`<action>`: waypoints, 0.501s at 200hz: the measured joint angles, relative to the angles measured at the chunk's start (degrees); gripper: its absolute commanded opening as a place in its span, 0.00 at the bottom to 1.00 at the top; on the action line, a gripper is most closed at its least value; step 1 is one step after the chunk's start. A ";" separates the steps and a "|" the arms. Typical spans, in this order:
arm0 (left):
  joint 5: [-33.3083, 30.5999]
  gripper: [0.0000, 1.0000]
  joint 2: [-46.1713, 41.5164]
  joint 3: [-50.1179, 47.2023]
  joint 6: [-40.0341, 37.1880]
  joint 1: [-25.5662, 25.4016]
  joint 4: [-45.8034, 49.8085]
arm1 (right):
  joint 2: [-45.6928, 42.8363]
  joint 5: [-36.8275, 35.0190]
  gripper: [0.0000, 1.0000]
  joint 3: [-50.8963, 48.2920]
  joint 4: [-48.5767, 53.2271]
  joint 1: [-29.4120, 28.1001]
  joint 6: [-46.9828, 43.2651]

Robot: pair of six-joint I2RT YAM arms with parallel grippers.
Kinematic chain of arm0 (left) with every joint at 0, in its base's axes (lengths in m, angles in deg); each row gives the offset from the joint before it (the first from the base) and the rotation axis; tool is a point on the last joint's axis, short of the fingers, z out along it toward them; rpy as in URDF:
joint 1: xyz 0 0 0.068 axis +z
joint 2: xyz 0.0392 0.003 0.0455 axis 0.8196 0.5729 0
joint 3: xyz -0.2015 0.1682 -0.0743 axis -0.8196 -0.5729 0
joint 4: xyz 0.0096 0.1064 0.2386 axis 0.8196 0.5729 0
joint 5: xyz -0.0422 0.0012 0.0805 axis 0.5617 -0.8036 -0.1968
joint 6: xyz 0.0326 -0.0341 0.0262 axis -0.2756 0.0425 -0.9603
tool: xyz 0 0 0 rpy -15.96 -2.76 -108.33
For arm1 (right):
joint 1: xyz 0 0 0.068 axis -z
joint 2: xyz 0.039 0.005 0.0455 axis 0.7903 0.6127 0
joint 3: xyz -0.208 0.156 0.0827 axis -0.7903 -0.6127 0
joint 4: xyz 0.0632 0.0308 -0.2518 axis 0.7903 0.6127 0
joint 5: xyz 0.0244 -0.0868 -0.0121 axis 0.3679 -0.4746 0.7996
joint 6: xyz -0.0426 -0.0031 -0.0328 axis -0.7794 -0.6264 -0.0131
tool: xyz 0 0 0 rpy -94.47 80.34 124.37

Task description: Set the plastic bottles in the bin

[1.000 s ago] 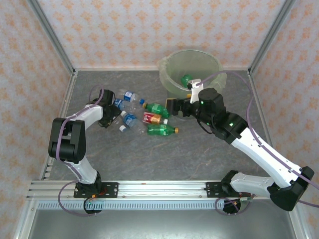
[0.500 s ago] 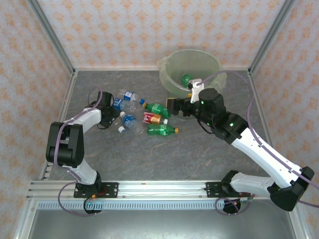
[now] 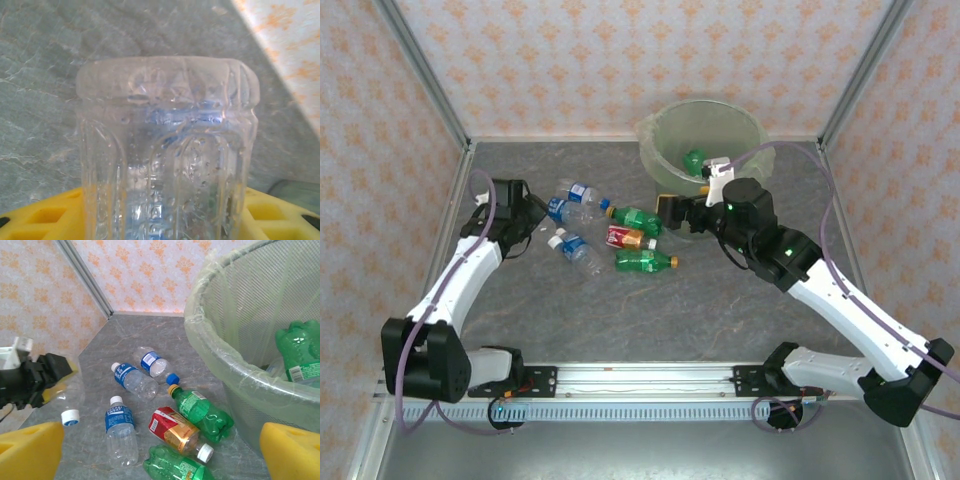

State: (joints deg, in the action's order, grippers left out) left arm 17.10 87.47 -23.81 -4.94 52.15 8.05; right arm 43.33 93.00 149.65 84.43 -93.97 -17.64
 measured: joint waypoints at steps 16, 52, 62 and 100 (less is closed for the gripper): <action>-0.35 0.55 -1.75 1.60 0.22 -1.40 0.11 | -0.35 -0.24 1.00 0.00 -0.24 0.00 0.00; -1.68 0.55 -2.51 6.97 0.83 -6.56 -0.04 | -1.36 -1.49 1.00 0.00 -0.31 0.00 0.00; -1.88 0.55 -2.40 8.63 1.03 -8.17 -0.39 | -1.79 -2.25 1.00 -0.02 -0.31 -0.09 0.02; -3.61 0.55 1.29 18.21 0.90 -14.91 -2.21 | -5.16 -6.32 0.99 -0.98 -0.33 -0.11 0.31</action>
State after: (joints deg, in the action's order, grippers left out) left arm 13.50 88.76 -5.61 -4.05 37.24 5.84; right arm 38.18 86.69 148.66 84.10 -94.08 -17.34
